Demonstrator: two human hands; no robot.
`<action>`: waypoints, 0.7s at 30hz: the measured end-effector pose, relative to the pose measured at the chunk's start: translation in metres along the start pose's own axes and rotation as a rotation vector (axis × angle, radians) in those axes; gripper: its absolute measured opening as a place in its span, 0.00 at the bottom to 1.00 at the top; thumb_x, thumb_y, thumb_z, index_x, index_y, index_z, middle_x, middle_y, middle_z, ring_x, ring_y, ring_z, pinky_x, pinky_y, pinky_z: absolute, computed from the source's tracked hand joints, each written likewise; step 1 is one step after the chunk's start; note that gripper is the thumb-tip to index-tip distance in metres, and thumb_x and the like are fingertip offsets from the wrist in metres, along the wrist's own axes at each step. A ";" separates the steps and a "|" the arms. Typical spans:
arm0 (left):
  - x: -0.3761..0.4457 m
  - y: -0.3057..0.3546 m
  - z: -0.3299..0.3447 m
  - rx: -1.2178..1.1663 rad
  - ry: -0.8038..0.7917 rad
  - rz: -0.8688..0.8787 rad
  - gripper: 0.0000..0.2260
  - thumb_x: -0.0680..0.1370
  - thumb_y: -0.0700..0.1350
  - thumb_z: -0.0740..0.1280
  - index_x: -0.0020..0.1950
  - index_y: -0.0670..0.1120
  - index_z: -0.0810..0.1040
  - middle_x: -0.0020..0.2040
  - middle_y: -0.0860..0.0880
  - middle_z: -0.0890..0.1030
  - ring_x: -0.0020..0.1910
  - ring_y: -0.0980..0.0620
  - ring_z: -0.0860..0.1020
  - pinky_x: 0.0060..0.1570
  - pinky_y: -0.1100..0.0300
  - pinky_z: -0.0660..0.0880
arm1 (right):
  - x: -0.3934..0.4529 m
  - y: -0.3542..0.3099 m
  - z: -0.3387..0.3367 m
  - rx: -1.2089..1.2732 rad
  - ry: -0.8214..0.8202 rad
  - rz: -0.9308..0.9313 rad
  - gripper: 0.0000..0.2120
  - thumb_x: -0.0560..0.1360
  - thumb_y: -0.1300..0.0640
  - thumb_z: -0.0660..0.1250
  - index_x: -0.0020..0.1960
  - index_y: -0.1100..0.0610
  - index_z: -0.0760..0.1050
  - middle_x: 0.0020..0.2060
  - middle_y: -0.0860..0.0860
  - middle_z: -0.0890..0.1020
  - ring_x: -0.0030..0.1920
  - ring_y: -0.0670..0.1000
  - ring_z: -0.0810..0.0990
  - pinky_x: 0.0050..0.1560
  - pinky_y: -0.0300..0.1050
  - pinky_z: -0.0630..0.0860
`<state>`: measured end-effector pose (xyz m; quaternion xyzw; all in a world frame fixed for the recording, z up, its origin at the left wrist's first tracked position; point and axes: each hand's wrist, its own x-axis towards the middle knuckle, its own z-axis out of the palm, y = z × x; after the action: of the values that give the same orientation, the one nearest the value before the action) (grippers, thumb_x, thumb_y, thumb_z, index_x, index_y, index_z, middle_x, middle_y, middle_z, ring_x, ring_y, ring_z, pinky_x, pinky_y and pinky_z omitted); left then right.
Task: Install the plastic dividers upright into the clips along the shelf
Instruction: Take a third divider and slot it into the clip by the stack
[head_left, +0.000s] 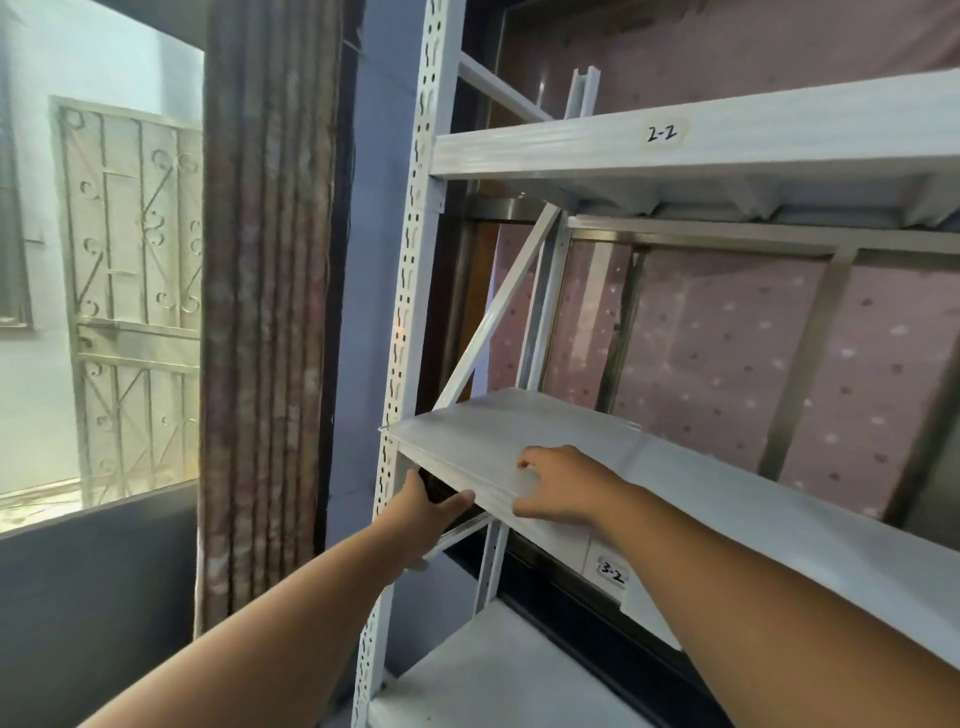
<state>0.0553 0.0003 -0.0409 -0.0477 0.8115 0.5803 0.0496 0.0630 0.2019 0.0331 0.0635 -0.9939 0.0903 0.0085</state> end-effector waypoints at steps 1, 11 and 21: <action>0.002 0.003 0.002 -0.014 0.020 0.019 0.38 0.77 0.61 0.73 0.81 0.49 0.62 0.65 0.47 0.77 0.59 0.41 0.79 0.52 0.39 0.86 | -0.001 -0.001 -0.001 0.041 0.043 0.003 0.34 0.69 0.41 0.70 0.72 0.49 0.71 0.61 0.52 0.78 0.52 0.53 0.78 0.45 0.45 0.74; -0.016 0.074 0.029 -0.766 -0.173 0.039 0.28 0.81 0.54 0.72 0.78 0.47 0.70 0.74 0.38 0.75 0.62 0.34 0.83 0.51 0.36 0.86 | -0.032 0.006 -0.027 0.306 0.242 -0.015 0.38 0.71 0.41 0.68 0.80 0.43 0.64 0.78 0.49 0.69 0.74 0.55 0.71 0.67 0.49 0.71; -0.065 0.130 0.073 -0.833 -0.589 0.318 0.24 0.83 0.56 0.66 0.78 0.52 0.72 0.69 0.35 0.82 0.64 0.32 0.83 0.52 0.36 0.85 | -0.086 0.027 -0.064 0.704 0.336 -0.052 0.33 0.75 0.44 0.67 0.76 0.26 0.60 0.74 0.42 0.74 0.69 0.52 0.77 0.58 0.47 0.78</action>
<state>0.1038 0.1125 0.0663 0.2250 0.4615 0.8424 0.1635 0.1451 0.2507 0.0890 0.0719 -0.8849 0.4348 0.1509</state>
